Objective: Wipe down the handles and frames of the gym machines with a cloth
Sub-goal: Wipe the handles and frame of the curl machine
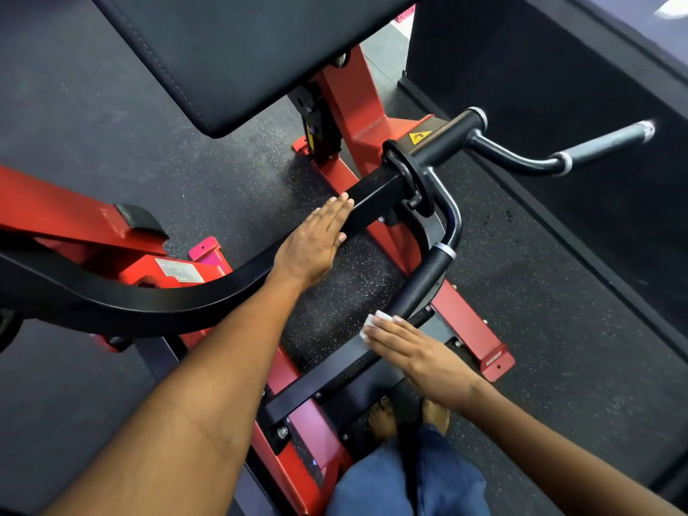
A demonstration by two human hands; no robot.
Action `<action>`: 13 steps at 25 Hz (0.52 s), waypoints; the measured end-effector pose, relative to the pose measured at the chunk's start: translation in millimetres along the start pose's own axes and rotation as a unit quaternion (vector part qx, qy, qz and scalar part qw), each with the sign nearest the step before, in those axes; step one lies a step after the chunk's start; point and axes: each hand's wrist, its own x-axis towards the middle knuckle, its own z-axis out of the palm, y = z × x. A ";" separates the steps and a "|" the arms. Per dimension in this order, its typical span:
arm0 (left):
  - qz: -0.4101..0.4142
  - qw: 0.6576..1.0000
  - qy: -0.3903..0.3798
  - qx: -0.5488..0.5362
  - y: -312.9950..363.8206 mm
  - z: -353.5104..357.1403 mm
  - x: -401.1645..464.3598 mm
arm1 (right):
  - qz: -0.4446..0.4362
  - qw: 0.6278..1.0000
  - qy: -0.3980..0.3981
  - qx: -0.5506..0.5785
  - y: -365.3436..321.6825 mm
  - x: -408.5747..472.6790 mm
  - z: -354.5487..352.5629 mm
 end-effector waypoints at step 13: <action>0.008 1.000 0.010 0.009 -0.3 2.8 0.7 | 0.542 0.376 0.392 0.641 7.8 59.7 -34.7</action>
